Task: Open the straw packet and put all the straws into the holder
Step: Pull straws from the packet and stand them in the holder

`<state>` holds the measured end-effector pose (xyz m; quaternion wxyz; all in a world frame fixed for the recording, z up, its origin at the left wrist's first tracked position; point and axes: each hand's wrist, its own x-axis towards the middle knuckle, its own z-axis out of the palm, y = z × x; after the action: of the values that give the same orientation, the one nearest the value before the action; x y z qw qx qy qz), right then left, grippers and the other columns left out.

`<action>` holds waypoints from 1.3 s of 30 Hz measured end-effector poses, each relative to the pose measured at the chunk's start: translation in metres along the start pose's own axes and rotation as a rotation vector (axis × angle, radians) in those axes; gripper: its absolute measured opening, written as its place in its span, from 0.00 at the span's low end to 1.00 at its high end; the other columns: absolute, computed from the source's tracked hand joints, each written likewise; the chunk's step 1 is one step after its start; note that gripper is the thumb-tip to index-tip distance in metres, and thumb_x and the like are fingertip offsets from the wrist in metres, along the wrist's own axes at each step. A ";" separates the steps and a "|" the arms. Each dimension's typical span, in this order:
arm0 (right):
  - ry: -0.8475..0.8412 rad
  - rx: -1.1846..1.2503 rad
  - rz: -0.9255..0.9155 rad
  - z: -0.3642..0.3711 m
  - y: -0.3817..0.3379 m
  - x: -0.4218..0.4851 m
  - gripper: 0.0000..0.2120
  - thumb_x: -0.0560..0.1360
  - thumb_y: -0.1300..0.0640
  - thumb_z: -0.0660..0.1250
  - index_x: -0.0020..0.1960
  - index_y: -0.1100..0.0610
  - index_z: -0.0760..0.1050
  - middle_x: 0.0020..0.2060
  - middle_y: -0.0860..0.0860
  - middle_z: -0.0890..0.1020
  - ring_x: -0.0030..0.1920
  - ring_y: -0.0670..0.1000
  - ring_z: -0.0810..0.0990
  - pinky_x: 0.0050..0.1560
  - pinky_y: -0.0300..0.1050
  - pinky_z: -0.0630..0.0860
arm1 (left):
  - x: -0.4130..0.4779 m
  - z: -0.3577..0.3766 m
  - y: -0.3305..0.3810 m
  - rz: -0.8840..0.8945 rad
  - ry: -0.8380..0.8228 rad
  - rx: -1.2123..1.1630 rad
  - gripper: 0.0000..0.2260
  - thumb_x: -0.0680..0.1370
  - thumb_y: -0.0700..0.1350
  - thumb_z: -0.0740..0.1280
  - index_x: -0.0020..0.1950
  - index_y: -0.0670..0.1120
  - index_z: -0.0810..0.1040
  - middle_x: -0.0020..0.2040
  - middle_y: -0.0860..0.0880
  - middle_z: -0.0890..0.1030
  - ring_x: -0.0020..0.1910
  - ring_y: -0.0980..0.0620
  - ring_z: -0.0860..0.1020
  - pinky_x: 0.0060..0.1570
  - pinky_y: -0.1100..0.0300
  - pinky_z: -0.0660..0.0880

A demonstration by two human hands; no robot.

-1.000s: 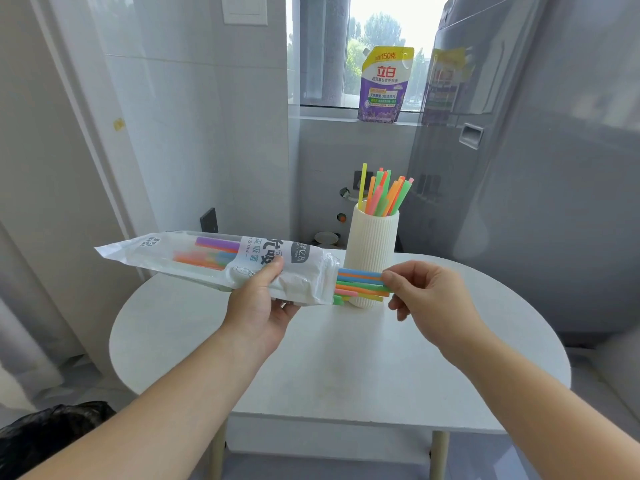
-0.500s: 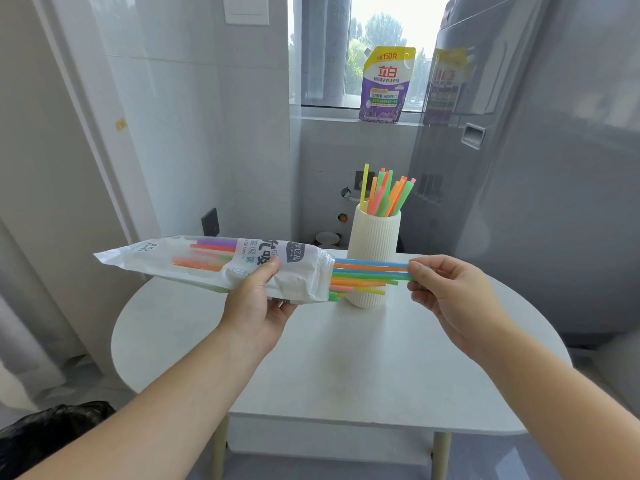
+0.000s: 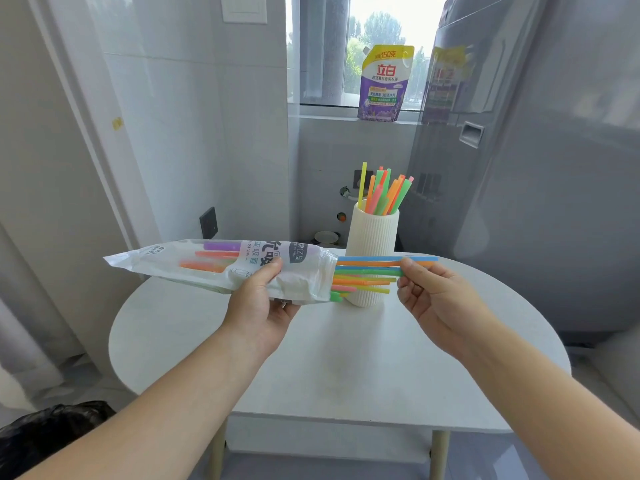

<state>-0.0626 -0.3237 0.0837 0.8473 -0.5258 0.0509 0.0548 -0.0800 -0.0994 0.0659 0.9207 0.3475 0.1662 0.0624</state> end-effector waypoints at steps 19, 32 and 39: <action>0.057 -0.023 -0.097 -0.002 -0.010 -0.001 0.03 0.78 0.64 0.68 0.47 0.61 0.81 0.33 0.52 0.76 0.31 0.46 0.75 0.33 0.34 0.77 | -0.001 0.000 0.004 0.009 -0.016 -0.006 0.10 0.79 0.39 0.70 0.60 0.48 0.80 0.41 0.51 0.88 0.38 0.53 0.87 0.30 0.59 0.81; -0.001 0.081 0.009 0.017 0.018 -0.004 0.16 0.73 0.53 0.74 0.58 0.60 0.81 0.34 0.51 0.78 0.33 0.48 0.72 0.32 0.39 0.72 | -0.007 0.004 -0.002 -0.035 -0.023 -0.011 0.07 0.79 0.39 0.70 0.56 0.48 0.81 0.40 0.50 0.88 0.37 0.52 0.87 0.30 0.59 0.81; 0.045 -0.013 -0.085 0.020 0.012 0.002 0.06 0.78 0.58 0.70 0.51 0.61 0.82 0.37 0.53 0.78 0.32 0.47 0.75 0.36 0.37 0.78 | -0.007 0.003 -0.002 -0.035 -0.033 0.006 0.07 0.80 0.39 0.69 0.55 0.48 0.80 0.40 0.50 0.88 0.37 0.52 0.87 0.31 0.59 0.82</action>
<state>-0.0621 -0.3007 0.0819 0.8442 -0.5339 0.0472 0.0072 -0.0856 -0.1041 0.0681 0.9233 0.3483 0.1570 0.0399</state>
